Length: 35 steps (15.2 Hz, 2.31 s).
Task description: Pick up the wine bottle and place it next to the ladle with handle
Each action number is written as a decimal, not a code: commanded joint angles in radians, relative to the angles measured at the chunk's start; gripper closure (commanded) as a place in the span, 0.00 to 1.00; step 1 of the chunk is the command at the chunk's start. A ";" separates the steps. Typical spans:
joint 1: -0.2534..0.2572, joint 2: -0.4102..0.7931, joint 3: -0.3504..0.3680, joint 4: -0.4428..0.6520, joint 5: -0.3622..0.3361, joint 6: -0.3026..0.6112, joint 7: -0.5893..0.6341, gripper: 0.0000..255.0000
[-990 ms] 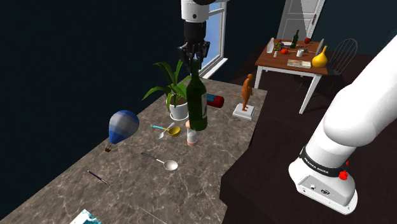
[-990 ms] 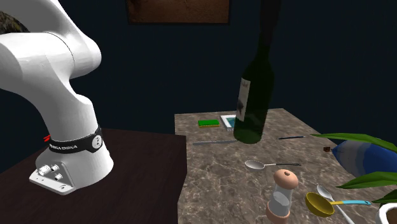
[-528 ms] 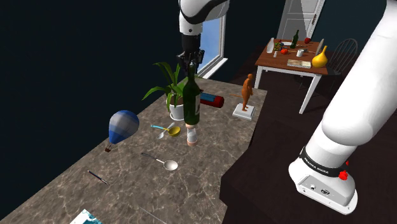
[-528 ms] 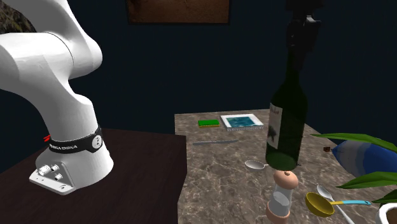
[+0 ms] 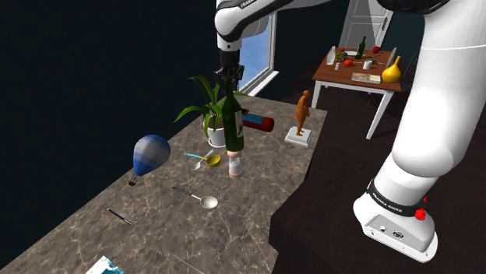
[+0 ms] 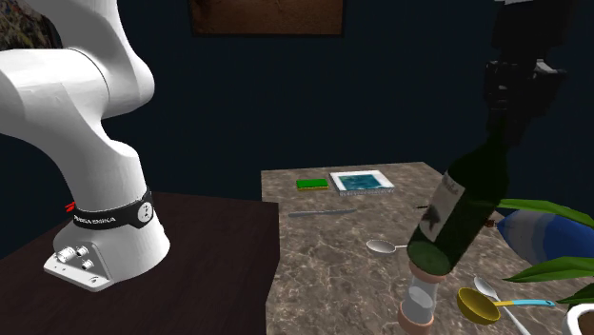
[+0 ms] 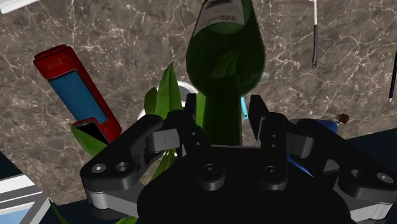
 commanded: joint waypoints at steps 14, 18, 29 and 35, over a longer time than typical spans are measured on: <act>-0.017 0.270 -0.029 0.150 -0.031 0.102 -0.043 1.00; -0.015 0.295 -0.031 0.132 -0.034 0.144 -0.042 1.00; -0.012 0.355 -0.037 0.108 -0.042 0.228 -0.040 1.00; -0.012 0.355 -0.037 0.108 -0.042 0.228 -0.040 0.00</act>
